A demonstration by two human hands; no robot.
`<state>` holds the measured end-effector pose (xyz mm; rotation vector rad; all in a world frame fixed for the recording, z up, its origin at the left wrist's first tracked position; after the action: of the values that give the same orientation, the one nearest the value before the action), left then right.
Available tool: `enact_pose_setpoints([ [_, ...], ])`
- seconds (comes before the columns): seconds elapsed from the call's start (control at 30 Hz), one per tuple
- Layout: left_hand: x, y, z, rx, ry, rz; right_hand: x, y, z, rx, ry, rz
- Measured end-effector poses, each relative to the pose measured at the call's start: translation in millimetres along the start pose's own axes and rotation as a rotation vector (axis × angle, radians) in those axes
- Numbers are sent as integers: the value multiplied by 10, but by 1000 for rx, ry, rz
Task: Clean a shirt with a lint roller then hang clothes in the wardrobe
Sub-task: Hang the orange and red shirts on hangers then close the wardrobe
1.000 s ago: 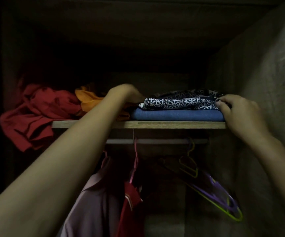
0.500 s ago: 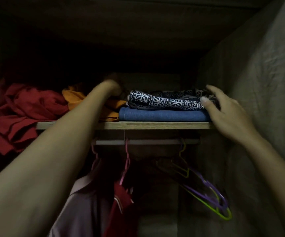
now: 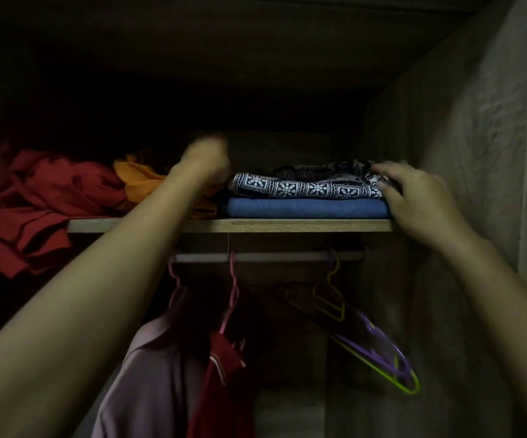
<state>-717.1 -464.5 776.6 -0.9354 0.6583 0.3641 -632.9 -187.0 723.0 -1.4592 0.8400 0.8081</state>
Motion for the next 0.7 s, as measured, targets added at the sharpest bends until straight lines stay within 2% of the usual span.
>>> enact_pose_setpoints([
  [0.07,168,-25,200,39,188,-2,65,69,-112,-2,-93,-43],
  [0.13,468,99,335,96,323,-168,162,176,-210,86,-179,-95],
  [0.2,709,275,285,20,386,-306,232,223,-232,169,-192,-98],
  [0.3,823,350,130,-14,452,-330,249,228,-238,188,-147,-107],
  [0.4,839,180,-3,51,394,-316,256,177,-438,154,-137,-61],
  [0.47,800,-112,-173,71,352,-176,267,92,-745,74,-179,-20],
  [0.57,677,-627,-746,-139,186,19,192,-39,-1341,-3,-276,16],
  [0.63,666,-844,-1203,-281,47,19,63,-90,-1798,-79,-349,27],
  [0.7,705,-917,-1503,-268,9,-8,-69,-51,-2291,-235,-431,-41],
])
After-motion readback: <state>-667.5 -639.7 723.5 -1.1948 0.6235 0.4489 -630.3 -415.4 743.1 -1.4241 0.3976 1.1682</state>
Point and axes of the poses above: each hand's wrist, its own x-axis away from the middle knuckle, its own y-axis out of the palm, z = x × y, the point moved 7 cm from there along -x, towards the middle knuckle, and after that the axes turned 14 degrees about x, right-handed, at the moved point
